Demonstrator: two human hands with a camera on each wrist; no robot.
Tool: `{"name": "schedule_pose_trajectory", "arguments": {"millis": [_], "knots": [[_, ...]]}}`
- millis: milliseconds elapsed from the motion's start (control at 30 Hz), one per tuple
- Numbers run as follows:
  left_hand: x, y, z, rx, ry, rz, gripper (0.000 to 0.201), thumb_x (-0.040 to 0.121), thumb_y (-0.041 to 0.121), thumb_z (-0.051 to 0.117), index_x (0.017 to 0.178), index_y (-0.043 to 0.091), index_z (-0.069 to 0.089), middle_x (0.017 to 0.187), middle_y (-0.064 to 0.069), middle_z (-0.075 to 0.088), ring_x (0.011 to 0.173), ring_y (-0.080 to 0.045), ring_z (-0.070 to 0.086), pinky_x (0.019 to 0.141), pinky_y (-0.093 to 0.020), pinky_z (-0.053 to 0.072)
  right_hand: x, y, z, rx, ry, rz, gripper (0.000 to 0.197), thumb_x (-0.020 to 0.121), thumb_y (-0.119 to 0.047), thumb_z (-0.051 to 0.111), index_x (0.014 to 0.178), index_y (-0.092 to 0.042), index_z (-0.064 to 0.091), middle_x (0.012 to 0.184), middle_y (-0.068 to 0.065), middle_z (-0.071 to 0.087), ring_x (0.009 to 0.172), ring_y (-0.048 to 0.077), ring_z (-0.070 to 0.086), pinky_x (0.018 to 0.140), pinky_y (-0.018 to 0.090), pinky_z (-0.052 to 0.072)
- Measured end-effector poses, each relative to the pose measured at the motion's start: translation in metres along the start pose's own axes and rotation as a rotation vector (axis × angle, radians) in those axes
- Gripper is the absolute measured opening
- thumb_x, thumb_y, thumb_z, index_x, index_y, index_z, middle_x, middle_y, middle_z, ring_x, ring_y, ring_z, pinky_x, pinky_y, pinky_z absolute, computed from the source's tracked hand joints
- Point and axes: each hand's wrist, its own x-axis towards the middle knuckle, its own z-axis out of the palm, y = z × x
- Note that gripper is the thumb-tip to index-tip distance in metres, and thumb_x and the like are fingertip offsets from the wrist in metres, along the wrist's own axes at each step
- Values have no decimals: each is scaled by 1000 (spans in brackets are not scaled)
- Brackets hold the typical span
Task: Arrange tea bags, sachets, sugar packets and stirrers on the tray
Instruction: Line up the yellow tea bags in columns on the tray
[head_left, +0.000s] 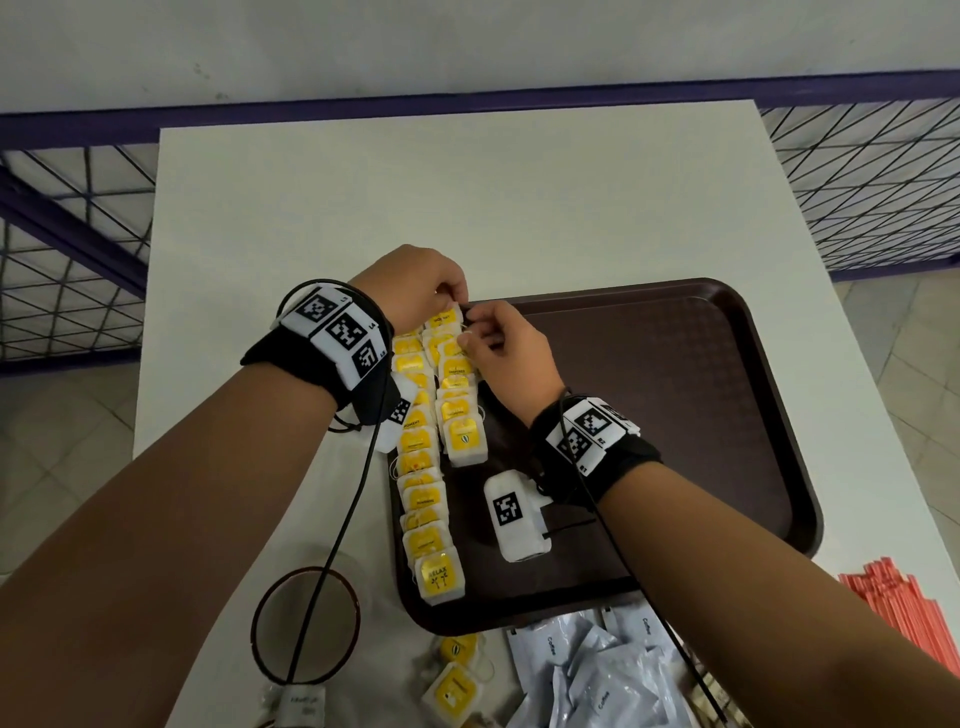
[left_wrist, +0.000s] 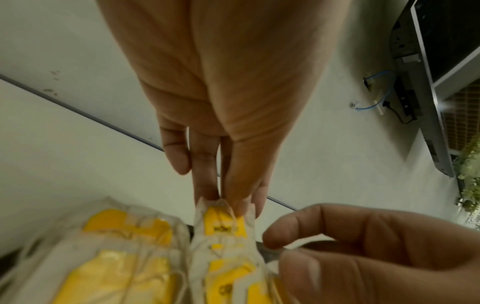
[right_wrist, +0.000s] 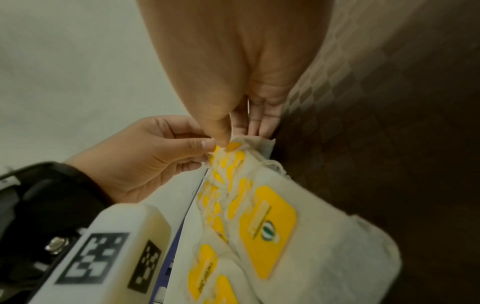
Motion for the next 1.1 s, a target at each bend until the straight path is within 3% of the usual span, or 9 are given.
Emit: {"name": "schedule_pose_trajectory", "arguments": {"millis": [100,200,333,433,567,700,767,900,1100], "knots": [[-1,-6,-1,-20,-25,-40,22,91,12,54,109,17,65,100,-2,66,96,-17,58,78,-23,37,-4,3,-3,-36,-42,36,28,80,-17,69,106,-16,58,87,-3,65,73,9,58,73,18,51],[-3,-9,-2,-21,-73,-68,32,88,4,52,114,21,61,99,2,61,92,-13,54,78,-24,39,-6,5,-4,-66,-63,25,27,79,-11,68,104,-14,60,89,-1,67,77,15,61,77,24,54],[-2,-11,-3,17,-56,-66,30,83,0,55,104,18,66,98,-1,67,93,-16,60,78,-28,46,-6,4,-1,-60,-43,14,22,79,-6,66,100,-11,62,89,4,67,80,20,63,78,32,55],[-2,-12,-2,16,-16,-80,27,82,2,56,102,17,67,99,-1,68,96,-18,62,88,-34,49,-7,4,2,-43,-22,19,20,80,-4,64,98,-12,63,87,4,65,79,20,62,77,31,55],[-5,-13,-4,99,110,-115,17,84,16,59,97,26,66,97,9,66,99,-18,58,97,-38,34,-10,5,1,-14,46,21,17,82,-6,63,96,-15,64,82,0,62,72,13,56,72,24,52],[-13,-11,-4,262,50,-131,5,84,28,62,87,29,66,91,13,62,103,-19,54,96,-41,27,-8,6,1,-50,1,59,17,85,-18,63,101,-13,66,93,2,65,78,12,59,76,24,51],[-14,-12,-2,264,40,-150,11,82,30,65,93,31,64,93,14,62,106,-19,52,95,-42,27,-5,5,3,-107,-30,72,24,85,-27,65,105,-13,66,102,5,64,86,15,60,81,28,49],[-14,-14,2,255,68,-147,24,86,28,61,109,34,57,98,15,65,110,-17,48,95,-43,25,1,1,6,-138,-32,86,23,85,-27,65,103,-13,66,103,7,63,92,18,60,84,32,49],[-5,-11,5,188,168,-85,19,90,17,50,93,31,63,87,12,68,100,-15,54,91,-40,24,1,0,4,-160,-17,71,11,86,-22,62,90,-11,63,86,3,59,74,10,50,64,18,37]]}}
